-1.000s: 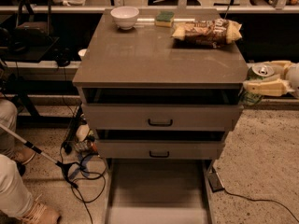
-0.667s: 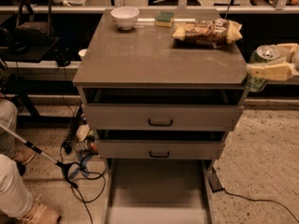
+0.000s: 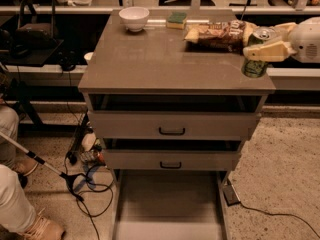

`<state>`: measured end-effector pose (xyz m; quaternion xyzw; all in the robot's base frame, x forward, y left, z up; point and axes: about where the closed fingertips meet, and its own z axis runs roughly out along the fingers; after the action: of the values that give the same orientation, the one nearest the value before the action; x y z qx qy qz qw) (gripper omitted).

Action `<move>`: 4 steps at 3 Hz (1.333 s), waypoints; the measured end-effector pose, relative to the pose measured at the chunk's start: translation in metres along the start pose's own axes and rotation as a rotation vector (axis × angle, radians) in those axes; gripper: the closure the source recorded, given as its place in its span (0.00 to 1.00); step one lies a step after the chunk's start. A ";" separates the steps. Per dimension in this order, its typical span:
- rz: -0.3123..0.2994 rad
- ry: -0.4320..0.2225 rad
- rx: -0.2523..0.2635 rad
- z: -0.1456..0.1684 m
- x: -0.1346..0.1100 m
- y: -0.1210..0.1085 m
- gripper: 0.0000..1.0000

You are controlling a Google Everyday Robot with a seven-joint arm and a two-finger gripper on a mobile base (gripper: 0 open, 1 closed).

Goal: Pick green can from bottom drawer and place on counter

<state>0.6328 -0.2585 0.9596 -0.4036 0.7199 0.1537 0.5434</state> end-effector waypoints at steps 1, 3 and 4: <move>-0.007 0.018 -0.005 0.035 -0.005 -0.002 1.00; 0.024 0.016 -0.020 0.092 -0.005 -0.009 1.00; 0.075 -0.016 -0.035 0.110 -0.004 -0.017 1.00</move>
Offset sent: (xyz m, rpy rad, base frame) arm 0.0758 0.0601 -0.0262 -0.0129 0.0216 -0.0107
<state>0.7181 -0.1946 0.9271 -0.3844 0.7273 0.1898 0.5359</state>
